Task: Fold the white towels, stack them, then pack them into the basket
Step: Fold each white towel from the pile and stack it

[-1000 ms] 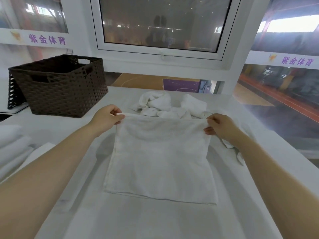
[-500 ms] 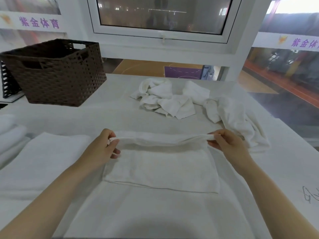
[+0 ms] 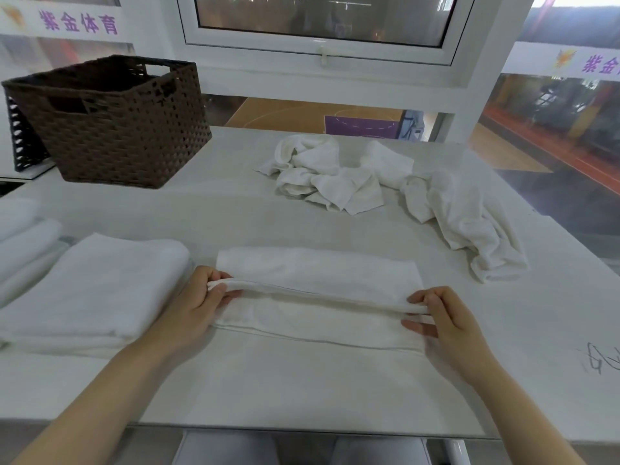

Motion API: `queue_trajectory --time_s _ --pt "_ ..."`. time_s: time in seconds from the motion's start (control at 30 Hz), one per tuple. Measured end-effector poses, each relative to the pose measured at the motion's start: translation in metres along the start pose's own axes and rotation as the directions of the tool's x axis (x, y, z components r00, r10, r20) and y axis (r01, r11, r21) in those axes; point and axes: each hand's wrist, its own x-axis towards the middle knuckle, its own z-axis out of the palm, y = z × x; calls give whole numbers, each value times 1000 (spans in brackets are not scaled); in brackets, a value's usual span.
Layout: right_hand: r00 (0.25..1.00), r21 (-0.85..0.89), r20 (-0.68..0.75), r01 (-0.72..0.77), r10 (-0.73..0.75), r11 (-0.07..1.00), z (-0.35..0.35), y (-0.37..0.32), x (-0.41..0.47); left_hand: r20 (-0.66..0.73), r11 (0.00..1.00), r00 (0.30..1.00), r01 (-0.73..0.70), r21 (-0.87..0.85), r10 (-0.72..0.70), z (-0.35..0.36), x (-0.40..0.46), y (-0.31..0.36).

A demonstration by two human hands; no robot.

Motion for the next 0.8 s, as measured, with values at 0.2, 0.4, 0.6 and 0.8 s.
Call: queue_trajectory --time_s 0.2,0.4,0.6,0.8 --pt "985 -364 125 154 -116 918 -13 9 -8 123 936 984 -159 313 126 -14 -10 -7" --pt "951 -466 265 270 -159 843 -16 11 -11 152 871 977 -202 447 148 -13 -19 -6" --pt "938 -540 235 344 -255 768 -15 10 -7 207 841 960 -266 471 188 -15 -17 -3" --pt "956 -418 256 246 -146 874 -19 16 -11 151 855 967 -254 453 207 -13 -17 -7"
